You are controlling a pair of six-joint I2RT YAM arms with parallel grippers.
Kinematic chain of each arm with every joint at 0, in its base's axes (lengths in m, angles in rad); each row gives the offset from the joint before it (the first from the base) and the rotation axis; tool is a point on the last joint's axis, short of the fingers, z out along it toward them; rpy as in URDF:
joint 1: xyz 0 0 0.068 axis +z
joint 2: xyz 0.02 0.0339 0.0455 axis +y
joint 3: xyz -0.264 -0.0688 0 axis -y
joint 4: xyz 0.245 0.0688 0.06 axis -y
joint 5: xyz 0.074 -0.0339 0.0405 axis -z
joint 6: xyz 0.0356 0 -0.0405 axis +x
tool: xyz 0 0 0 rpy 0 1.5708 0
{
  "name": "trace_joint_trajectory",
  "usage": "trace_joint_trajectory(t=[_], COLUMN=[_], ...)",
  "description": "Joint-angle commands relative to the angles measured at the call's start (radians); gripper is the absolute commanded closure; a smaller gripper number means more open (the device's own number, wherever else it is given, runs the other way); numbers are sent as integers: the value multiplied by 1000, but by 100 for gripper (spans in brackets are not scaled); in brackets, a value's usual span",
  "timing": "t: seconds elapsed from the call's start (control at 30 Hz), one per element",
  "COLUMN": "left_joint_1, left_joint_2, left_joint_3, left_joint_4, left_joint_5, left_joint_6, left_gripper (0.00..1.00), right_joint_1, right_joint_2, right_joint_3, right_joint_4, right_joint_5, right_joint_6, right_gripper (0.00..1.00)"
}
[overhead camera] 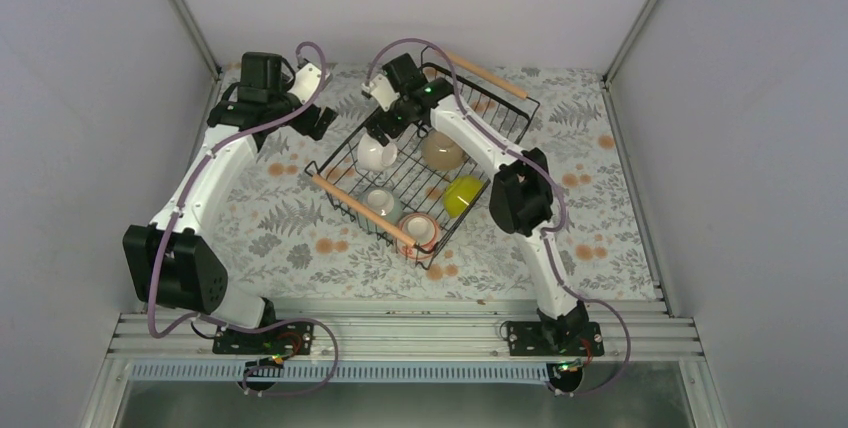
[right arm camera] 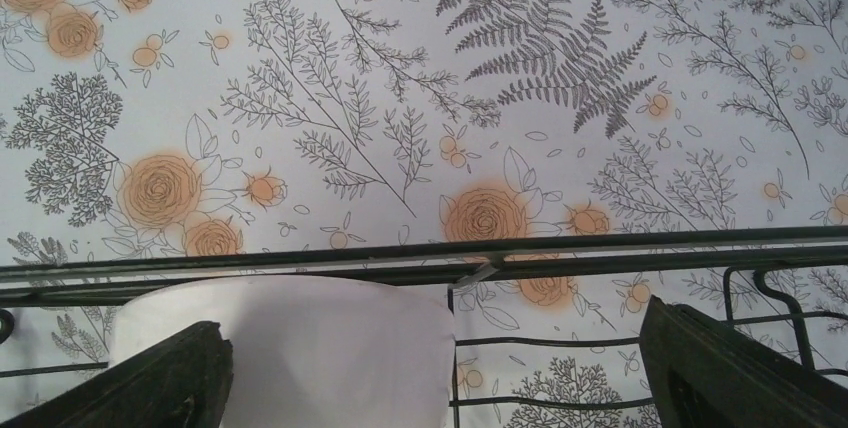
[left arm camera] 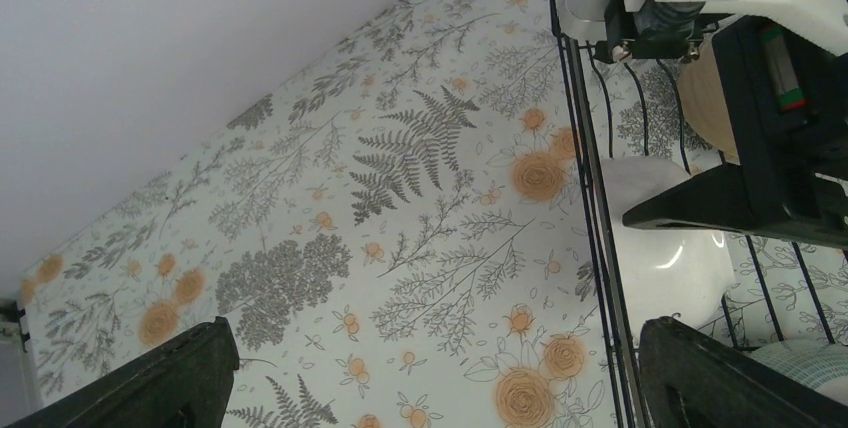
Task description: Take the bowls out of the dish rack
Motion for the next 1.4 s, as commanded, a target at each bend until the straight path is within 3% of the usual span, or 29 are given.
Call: trace_joint_trajectory(t=[0.0, 0.37, 0.63, 0.8, 1.03, 1.37], left_joint_1=[-5, -10, -17, -18, -19, -21], left_joint_2=[-28, -15, -8, -21, 2, 17], left_joint_3=[-1, 17, 23, 7, 9, 17], left_joint_4=[7, -5, -11, -3, -1, -8], left_joint_5=[9, 28, 24, 6, 13, 9], left_joint_6=[6, 0, -7, -2, -2, -1], left_gripper=[0, 0, 0, 0, 0, 0], right_joint_1=[17, 16, -4, -5, -3, 15], right_joint_2=[22, -163, -229, -315, -274, -178], right_joint_3=[-28, -306, -448, -449, -335, -235], right_joint_4=[-56, -31, 76, 76, -8, 131], right_joint_5=[53, 195, 336, 214, 26, -4], right_joint_6=[4, 2, -1, -23, -10, 49], right_gripper=[0, 0, 0, 0, 0, 0])
